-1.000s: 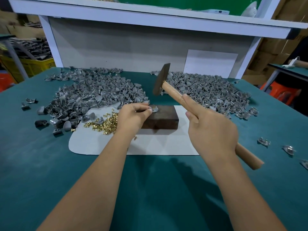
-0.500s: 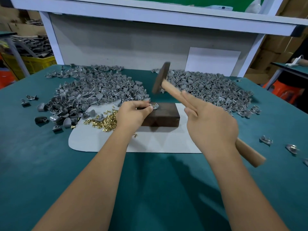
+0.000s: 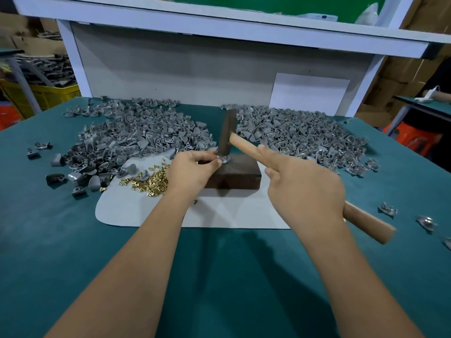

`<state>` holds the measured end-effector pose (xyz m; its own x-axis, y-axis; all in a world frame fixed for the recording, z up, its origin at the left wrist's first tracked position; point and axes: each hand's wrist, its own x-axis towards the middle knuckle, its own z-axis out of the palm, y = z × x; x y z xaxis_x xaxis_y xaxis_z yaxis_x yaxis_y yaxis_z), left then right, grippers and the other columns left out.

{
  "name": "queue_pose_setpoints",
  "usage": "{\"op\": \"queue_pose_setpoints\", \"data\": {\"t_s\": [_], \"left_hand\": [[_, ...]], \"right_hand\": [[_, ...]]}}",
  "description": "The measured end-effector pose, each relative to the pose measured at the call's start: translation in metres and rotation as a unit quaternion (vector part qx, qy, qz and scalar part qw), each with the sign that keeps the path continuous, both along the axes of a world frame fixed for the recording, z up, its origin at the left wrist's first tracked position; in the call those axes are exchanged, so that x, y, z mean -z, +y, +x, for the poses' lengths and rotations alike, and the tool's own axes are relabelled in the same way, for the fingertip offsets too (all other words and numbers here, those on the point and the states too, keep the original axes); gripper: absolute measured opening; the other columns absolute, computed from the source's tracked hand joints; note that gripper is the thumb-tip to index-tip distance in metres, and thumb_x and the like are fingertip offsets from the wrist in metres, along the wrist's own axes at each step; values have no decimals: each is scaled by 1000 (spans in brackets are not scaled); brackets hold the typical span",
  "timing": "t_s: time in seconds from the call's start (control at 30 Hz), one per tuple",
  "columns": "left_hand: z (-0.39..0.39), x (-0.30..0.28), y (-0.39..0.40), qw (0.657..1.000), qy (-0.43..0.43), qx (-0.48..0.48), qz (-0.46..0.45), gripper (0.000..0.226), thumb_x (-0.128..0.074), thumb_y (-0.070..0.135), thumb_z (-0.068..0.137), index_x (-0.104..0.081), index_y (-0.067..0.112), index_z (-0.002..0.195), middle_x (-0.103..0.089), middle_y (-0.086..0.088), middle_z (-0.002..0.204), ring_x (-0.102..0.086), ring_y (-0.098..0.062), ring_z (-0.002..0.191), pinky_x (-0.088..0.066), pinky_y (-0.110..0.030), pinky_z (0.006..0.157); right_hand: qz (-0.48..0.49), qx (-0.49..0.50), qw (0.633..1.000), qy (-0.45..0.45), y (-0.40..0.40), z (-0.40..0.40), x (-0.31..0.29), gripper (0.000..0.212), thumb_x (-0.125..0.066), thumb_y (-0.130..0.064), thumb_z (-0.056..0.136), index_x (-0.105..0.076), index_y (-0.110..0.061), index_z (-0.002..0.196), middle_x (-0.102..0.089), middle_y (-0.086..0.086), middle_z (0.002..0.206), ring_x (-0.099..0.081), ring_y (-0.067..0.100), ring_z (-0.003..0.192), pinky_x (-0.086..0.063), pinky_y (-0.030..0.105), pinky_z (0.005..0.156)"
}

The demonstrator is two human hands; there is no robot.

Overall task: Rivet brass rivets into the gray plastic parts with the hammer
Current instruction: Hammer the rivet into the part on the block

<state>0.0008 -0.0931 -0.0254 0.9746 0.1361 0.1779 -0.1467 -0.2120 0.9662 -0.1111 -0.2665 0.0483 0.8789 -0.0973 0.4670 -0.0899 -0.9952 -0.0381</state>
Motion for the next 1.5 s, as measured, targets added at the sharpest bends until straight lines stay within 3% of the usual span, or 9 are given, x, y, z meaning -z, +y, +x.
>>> {"op": "queue_pose_setpoints", "data": {"t_s": [0.47, 0.6, 0.8, 0.97, 1.1, 1.17, 1.3, 1.43, 1.5], "left_hand": [[2, 0, 0, 1000, -2, -8, 7, 4, -80, 29, 80, -80, 27, 83, -73, 18, 105, -66, -9, 107, -47, -40, 103], [0, 0, 0, 1000, -3, -12, 18, 6, -79, 32, 81, -79, 28, 86, -73, 18, 107, -64, -9, 109, -46, -39, 104], [-3, -2, 0, 1000, 3, -10, 14, 7, -79, 32, 81, -80, 28, 86, -73, 18, 105, -67, -12, 104, -51, -40, 99], [-1, -1, -1, 999, -7, -24, 45, 4, -79, 33, 81, -78, 31, 78, -73, 22, 104, -67, -10, 103, -49, -42, 100], [-1, -3, 0, 1000, 4, -8, 30, 8, -79, 33, 81, -80, 29, 87, -73, 18, 106, -67, -11, 104, -50, -40, 100], [-2, -3, 1, 1000, 1, -9, 30, 5, -79, 33, 81, -79, 29, 85, -73, 19, 106, -66, -10, 106, -49, -41, 101], [-3, -2, 0, 998, -17, -12, 52, 5, -78, 36, 82, -79, 32, 78, -72, 24, 104, -64, -9, 108, -44, -46, 105], [-5, -4, 1, 1000, -4, 1, 18, 6, -79, 36, 79, -78, 38, 73, -72, 25, 101, -66, -8, 105, -47, -44, 103], [-5, -4, 0, 1000, 0, 7, 18, 5, -79, 37, 78, -78, 39, 75, -72, 25, 102, -67, -9, 105, -47, -44, 103]], "right_hand": [[-6, 7, 1000, -23, -1, 3, 2, 45, -45, -39, 95, -34, -59, 134, -26, -9, 58, -26, 17, 48, -15, 25, 45], [18, 11, 999, -35, -4, 4, 3, 44, -43, -38, 95, -35, -58, 134, -46, -2, 67, -40, 23, 54, -19, 25, 46], [8, -7, 1000, -11, -6, 4, 0, 44, -44, -39, 96, -33, -61, 133, -37, -8, 63, -36, 20, 58, -19, 25, 45], [57, -9, 996, -73, -4, 5, -2, 45, -43, -38, 95, -33, -56, 135, -38, -5, 59, -31, 17, 46, -18, 23, 44], [22, -19, 999, 21, -5, 0, 8, 47, -41, -37, 97, -27, -59, 137, -55, 0, 75, -44, 24, 65, -28, 30, 53], [36, -16, 999, 3, -6, 2, 3, 46, -43, -37, 97, -32, -60, 135, -57, -1, 76, -49, 25, 65, -30, 30, 54], [78, -9, 993, -93, -7, 4, -6, 45, -44, -38, 97, -33, -56, 136, -37, -9, 57, -27, 11, 44, -18, 23, 44], [21, -25, 999, -11, -4, 0, 3, 47, -42, -37, 97, -28, -57, 138, -53, 0, 71, -35, 19, 58, -26, 29, 50], [13, -22, 1000, 2, -5, 0, 3, 46, -43, -38, 97, -30, -59, 136, -49, -2, 70, -37, 21, 62, -28, 30, 53]]}}
